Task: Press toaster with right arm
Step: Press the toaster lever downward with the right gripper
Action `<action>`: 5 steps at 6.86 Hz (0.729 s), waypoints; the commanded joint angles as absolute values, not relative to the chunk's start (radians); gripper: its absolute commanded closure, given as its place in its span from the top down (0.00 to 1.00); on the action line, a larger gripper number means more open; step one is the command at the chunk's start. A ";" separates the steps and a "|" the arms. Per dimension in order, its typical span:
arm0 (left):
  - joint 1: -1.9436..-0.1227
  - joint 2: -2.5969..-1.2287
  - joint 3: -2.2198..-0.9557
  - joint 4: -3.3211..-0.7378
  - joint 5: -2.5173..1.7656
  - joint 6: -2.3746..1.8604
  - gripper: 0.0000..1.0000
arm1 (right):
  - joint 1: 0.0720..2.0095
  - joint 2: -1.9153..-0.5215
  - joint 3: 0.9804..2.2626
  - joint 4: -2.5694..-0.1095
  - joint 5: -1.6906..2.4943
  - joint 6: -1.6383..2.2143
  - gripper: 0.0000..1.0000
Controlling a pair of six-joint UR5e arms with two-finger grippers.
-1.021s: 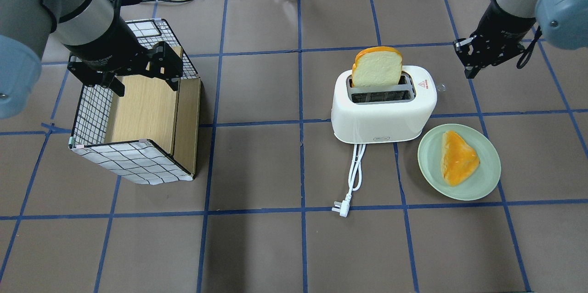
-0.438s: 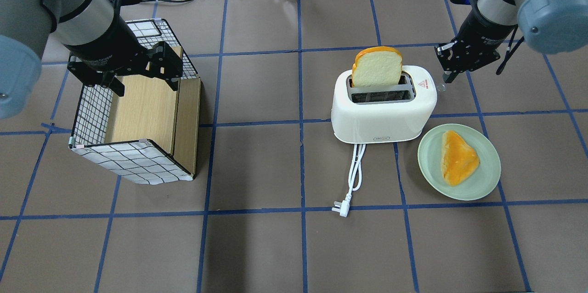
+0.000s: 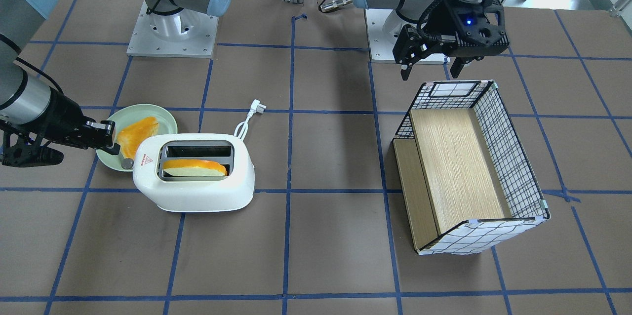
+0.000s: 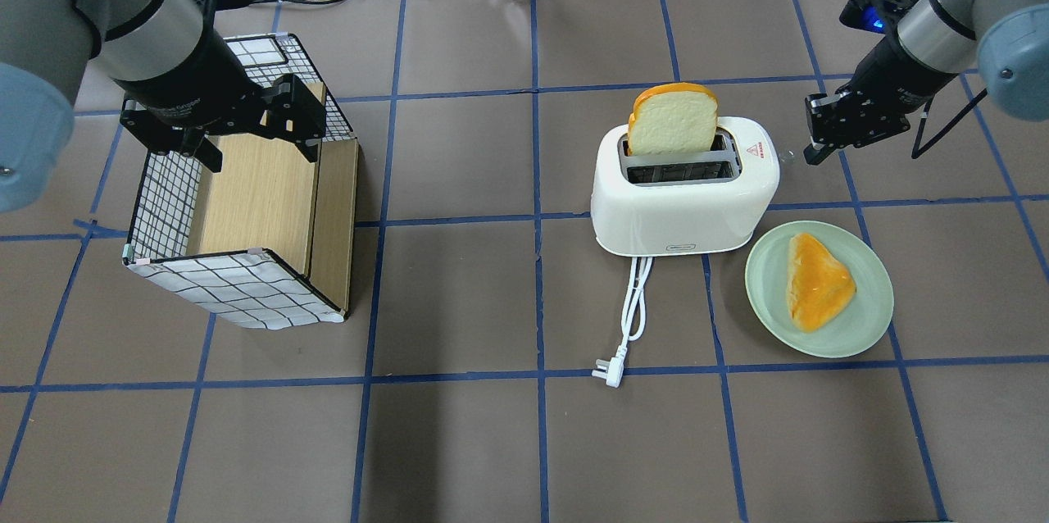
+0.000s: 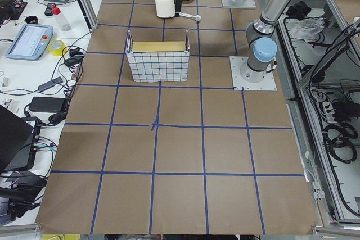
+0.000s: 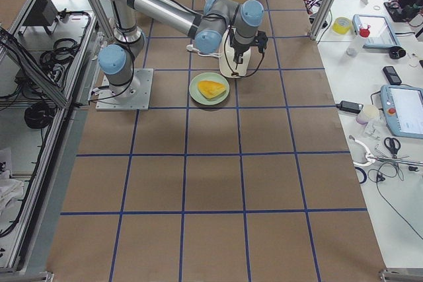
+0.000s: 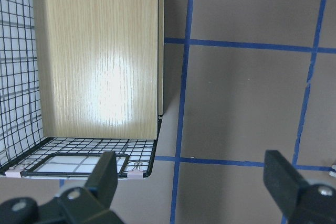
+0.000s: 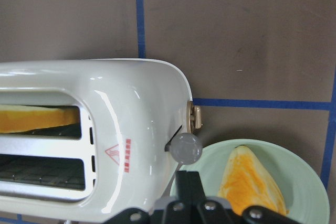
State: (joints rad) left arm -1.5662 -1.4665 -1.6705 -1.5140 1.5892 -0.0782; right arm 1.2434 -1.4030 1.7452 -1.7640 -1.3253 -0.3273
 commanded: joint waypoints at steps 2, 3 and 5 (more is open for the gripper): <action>-1.566 -1.466 -1.671 -1.514 1.588 -0.078 1.00 | 1.236 -1.399 1.763 -1.767 -1.228 -0.339 0.00; -1.566 -1.466 -1.671 -1.514 1.589 -0.078 1.00 | 1.235 -1.396 1.775 -1.793 -1.224 -0.339 0.00; -1.566 -1.466 -1.671 -1.514 1.589 -0.078 1.00 | 1.235 -1.393 1.782 -1.819 -1.224 -0.339 0.00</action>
State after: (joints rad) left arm -1.5662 -1.4665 -1.6705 -1.5141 1.5891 -0.0782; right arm 1.2351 -1.3950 1.7779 -1.8054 -1.2260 -0.3395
